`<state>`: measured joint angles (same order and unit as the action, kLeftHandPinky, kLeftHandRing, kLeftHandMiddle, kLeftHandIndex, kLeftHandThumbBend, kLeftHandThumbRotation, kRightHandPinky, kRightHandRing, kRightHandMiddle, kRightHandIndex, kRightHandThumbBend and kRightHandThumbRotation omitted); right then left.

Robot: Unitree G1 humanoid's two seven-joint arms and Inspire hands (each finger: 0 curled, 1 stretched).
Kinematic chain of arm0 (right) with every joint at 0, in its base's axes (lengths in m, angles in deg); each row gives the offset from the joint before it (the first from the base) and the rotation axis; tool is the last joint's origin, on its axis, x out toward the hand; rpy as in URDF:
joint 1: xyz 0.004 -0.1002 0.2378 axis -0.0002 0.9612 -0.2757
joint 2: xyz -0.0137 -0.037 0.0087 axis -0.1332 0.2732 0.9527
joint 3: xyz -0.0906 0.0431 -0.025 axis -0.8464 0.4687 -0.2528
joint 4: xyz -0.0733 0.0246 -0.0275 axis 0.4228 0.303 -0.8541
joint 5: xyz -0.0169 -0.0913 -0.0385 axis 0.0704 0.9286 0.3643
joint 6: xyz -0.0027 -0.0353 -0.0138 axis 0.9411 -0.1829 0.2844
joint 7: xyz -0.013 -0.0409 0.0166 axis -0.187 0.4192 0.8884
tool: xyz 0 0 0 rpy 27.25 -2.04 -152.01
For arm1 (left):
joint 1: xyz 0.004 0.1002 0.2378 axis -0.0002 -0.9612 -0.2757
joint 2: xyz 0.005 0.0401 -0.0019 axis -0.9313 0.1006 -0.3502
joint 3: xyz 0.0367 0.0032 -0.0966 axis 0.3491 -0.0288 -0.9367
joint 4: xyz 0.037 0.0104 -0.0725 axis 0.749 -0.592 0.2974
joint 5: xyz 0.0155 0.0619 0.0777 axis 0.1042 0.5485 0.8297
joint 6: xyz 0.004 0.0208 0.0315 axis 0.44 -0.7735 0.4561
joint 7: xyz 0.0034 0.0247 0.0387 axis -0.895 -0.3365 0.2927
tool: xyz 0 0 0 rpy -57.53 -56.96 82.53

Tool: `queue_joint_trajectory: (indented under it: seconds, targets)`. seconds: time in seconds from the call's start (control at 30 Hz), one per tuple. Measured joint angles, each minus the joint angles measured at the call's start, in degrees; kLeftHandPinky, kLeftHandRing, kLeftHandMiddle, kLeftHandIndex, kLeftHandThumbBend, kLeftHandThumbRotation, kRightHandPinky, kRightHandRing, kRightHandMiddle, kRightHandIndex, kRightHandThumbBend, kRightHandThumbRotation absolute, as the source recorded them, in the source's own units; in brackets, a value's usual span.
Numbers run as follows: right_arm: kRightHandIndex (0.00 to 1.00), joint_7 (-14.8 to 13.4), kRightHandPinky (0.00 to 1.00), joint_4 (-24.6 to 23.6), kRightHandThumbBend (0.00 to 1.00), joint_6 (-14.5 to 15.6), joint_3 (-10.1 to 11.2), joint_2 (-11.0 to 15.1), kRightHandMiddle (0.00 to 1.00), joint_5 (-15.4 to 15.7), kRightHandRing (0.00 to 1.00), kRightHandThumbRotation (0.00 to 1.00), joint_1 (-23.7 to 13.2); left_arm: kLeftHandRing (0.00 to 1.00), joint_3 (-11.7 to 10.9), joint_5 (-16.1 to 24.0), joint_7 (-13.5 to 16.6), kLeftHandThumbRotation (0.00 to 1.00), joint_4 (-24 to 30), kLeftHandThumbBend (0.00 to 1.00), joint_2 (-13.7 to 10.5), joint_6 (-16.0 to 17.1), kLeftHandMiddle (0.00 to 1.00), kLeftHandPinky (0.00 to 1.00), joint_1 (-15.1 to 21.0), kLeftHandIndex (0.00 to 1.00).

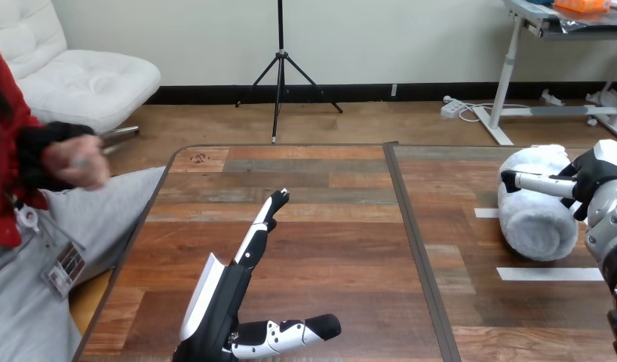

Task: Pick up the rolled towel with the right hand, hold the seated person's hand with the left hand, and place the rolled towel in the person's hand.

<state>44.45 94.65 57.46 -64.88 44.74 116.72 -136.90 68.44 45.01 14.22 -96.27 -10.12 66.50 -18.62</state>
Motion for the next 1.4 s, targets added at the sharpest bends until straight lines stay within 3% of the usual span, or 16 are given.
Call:
queue_joint_trajectory:
  seconds: [0.13,0.17,0.33,0.43,0.53,0.93,1.13,1.4]
  targets:
    - [0.75,0.08,0.32,0.00,1.00,0.00,-0.25,-0.02,0.67,-0.05,0.53,0.60,0.00,0.97,-0.13,0.03,-0.02,0.54,0.25,1.00,0.08,-0.01,0.96,0.93,-0.16,0.97]
    - [0.77,0.08,0.32,0.00,1.00,-0.01,-0.31,-0.02,0.67,-0.07,0.51,0.53,0.00,0.97,-0.19,0.05,-0.02,0.54,0.37,1.00,0.11,-0.01,0.96,0.93,-0.22,0.97]
    - [0.78,-0.32,0.30,0.01,1.00,-0.53,0.59,-0.10,0.67,-1.57,0.48,0.42,0.02,0.97,-0.61,0.01,-0.07,0.54,0.97,1.00,0.28,0.01,0.96,0.93,-0.50,0.97]
    - [0.77,-0.51,0.26,0.01,1.00,-1.07,0.79,-0.17,0.61,-2.25,0.42,0.36,0.03,0.96,-0.85,0.09,0.01,0.54,1.21,1.00,0.29,0.02,0.96,0.92,-0.55,0.96]
    - [0.70,-0.58,0.25,0.01,1.00,-1.60,0.79,-0.25,0.53,-2.56,0.38,0.30,0.03,0.96,-1.00,0.11,0.05,0.54,1.44,1.00,0.30,0.02,0.96,0.92,-0.56,0.96]
    - [0.64,-0.60,0.21,0.00,0.98,-3.60,0.41,-0.69,0.46,-3.12,0.32,0.15,0.12,0.97,-1.09,0.10,-0.06,0.55,2.01,1.00,0.36,0.02,0.96,0.92,-0.58,0.96]
    - [0.60,-0.62,0.21,0.00,0.97,-4.56,0.39,-0.95,0.43,-3.33,0.30,0.05,0.15,0.97,-1.08,0.06,-0.20,0.54,2.01,1.00,0.36,0.02,0.96,0.92,-0.58,0.96]
    - [0.56,-0.69,0.29,0.00,0.96,-6.99,-0.10,-1.22,0.46,-3.27,0.36,0.01,0.53,0.96,-1.08,0.02,-0.27,0.54,2.00,1.00,0.38,0.10,0.96,0.92,-0.58,0.96]
